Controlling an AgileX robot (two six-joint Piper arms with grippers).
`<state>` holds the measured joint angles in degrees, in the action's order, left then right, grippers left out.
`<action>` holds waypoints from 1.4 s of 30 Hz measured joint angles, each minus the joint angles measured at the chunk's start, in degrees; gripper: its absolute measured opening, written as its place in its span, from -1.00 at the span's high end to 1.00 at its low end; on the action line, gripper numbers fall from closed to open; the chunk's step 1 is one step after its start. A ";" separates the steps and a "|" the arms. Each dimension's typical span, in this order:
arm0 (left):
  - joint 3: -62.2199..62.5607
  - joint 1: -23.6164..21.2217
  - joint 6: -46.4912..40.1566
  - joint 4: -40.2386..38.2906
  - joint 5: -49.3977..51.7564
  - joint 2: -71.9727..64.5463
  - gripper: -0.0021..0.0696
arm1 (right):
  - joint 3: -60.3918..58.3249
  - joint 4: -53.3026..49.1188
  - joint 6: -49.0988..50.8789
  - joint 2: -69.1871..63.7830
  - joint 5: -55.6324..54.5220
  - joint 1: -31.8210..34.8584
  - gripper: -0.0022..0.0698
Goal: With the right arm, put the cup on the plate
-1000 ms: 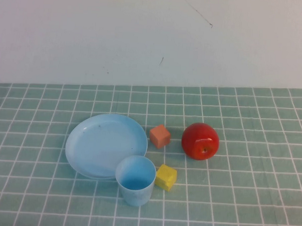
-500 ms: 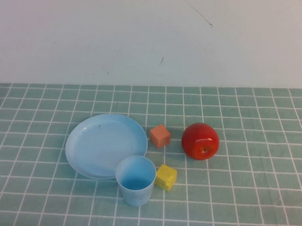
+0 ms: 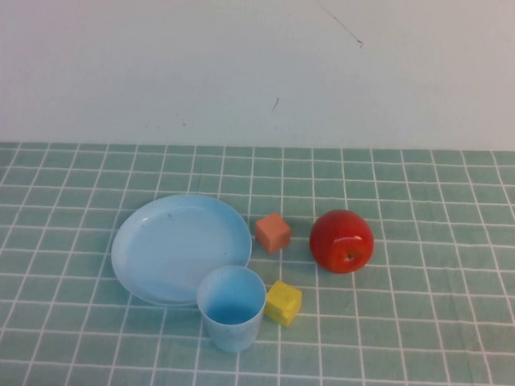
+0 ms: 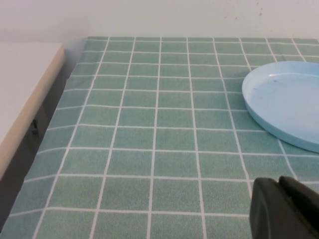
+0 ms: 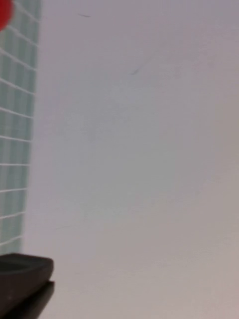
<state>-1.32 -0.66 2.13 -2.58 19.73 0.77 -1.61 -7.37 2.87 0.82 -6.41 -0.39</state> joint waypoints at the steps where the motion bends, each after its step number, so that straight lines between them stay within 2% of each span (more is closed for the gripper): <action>1: 0.00 0.00 0.00 0.00 0.00 0.00 0.95 | 0.00 0.00 -0.13 0.00 -2.66 0.00 0.95; 8: 0.00 0.00 -0.11 0.00 0.00 0.00 0.95 | 0.16 0.14 -0.61 0.00 -27.58 0.00 0.95; 11: 0.00 0.00 -0.11 0.00 0.00 0.00 0.95 | 3.45 0.14 -0.88 0.00 -29.27 0.00 0.95; 15: 0.00 0.00 -0.11 0.00 0.00 0.00 0.95 | 13.52 0.23 -1.25 0.00 -26.76 0.00 0.95; 20: 0.00 0.00 -0.11 0.00 0.00 0.00 0.95 | 27.89 -3.39 -1.30 -3.01 -18.13 0.00 0.95; 28: 0.00 0.00 -0.11 -0.90 0.00 0.00 0.95 | 44.69 -15.82 -1.30 -17.83 -2.77 0.00 0.95; 33: 0.00 0.00 -0.11 -2.66 0.00 0.00 0.95 | 52.66 -17.63 -3.26 -29.47 18.87 0.00 0.95; 38: 0.00 0.00 0.01 -2.99 0.00 0.00 0.95 | 55.40 -15.13 -2.87 -38.00 41.27 0.00 0.95; 42: 0.00 0.00 0.01 -2.99 0.00 0.00 0.95 | 55.40 -2.96 -4.33 -43.06 51.26 0.00 0.95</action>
<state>-1.32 -0.66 2.15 -5.58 19.73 0.77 53.79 -10.33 -1.46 -42.24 44.86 -0.39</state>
